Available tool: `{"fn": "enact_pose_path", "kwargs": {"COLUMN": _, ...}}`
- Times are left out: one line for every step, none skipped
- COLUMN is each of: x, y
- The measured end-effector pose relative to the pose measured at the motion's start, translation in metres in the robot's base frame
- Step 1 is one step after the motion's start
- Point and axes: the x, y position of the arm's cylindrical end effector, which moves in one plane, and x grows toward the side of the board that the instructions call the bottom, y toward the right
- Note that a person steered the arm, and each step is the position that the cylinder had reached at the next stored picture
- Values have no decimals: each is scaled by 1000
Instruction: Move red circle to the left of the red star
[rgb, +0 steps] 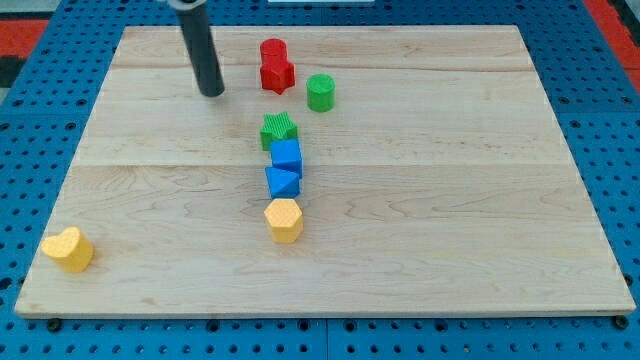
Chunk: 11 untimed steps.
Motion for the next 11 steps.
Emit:
{"fn": "enact_pose_path", "kwargs": {"x": -41, "y": -13}}
{"fn": "enact_pose_path", "kwargs": {"x": -95, "y": 40}}
{"fn": "enact_pose_path", "kwargs": {"x": -104, "y": 99}}
{"fn": "enact_pose_path", "kwargs": {"x": -81, "y": 94}}
{"fn": "enact_pose_path", "kwargs": {"x": -66, "y": 61}}
{"fn": "enact_pose_path", "kwargs": {"x": -55, "y": 46}}
{"fn": "enact_pose_path", "kwargs": {"x": -49, "y": 35}}
{"fn": "enact_pose_path", "kwargs": {"x": -48, "y": 35}}
{"fn": "enact_pose_path", "kwargs": {"x": -47, "y": 50}}
{"fn": "enact_pose_path", "kwargs": {"x": -32, "y": 59}}
{"fn": "enact_pose_path", "kwargs": {"x": -11, "y": 53}}
